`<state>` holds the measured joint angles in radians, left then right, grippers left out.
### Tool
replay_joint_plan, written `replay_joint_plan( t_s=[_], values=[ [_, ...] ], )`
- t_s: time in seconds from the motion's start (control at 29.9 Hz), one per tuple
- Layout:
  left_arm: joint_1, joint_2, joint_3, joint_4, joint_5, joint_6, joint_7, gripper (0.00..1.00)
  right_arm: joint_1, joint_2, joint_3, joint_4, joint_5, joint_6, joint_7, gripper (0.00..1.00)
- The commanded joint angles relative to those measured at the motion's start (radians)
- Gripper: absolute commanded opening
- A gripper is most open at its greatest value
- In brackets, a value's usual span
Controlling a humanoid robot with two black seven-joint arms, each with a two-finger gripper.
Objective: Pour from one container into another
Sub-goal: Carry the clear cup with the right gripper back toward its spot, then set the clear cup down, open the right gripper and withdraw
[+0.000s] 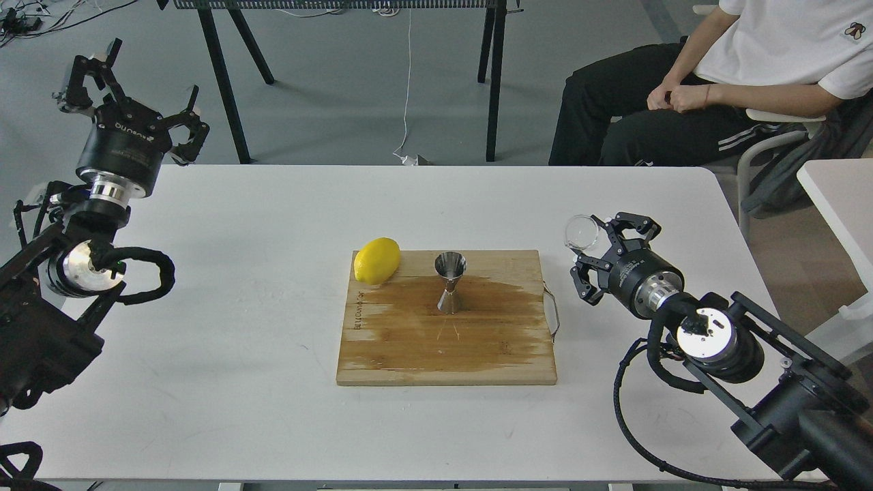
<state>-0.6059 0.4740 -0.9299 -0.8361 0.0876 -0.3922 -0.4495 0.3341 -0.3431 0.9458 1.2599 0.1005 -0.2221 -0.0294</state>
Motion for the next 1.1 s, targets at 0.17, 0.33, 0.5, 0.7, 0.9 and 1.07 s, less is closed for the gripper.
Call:
replay_joint_plan(
  t_s=[0.17,0.33,0.5,0.7,0.9,1.07],
  values=[
    [0.0,-0.006,0.006,0.0,0.001,0.001,0.002,1.0,-0.053,0.056,0.163,-0.316,0.234,0.219,-0.158,0.29],
    [0.0,-0.006,0.008,0.0,0.001,0.001,0.0,1.0,-0.053,0.078,0.188,-0.356,0.307,0.228,-0.178,0.3],
    [0.005,-0.006,0.006,0.0,0.001,0.001,-0.001,1.0,-0.055,0.111,0.197,-0.401,0.349,0.228,-0.178,0.32],
    [0.005,-0.006,0.008,0.002,0.001,0.001,-0.001,1.0,-0.053,0.156,0.206,-0.442,0.349,0.225,-0.172,0.34],
    [0.002,-0.002,0.003,0.002,0.001,0.0,0.0,1.0,-0.053,0.156,0.225,-0.453,0.349,0.225,-0.17,0.41],
    [0.002,-0.003,0.005,0.0,0.001,0.001,0.0,1.0,-0.052,0.154,0.226,-0.455,0.349,0.225,-0.168,0.52]
  ],
)
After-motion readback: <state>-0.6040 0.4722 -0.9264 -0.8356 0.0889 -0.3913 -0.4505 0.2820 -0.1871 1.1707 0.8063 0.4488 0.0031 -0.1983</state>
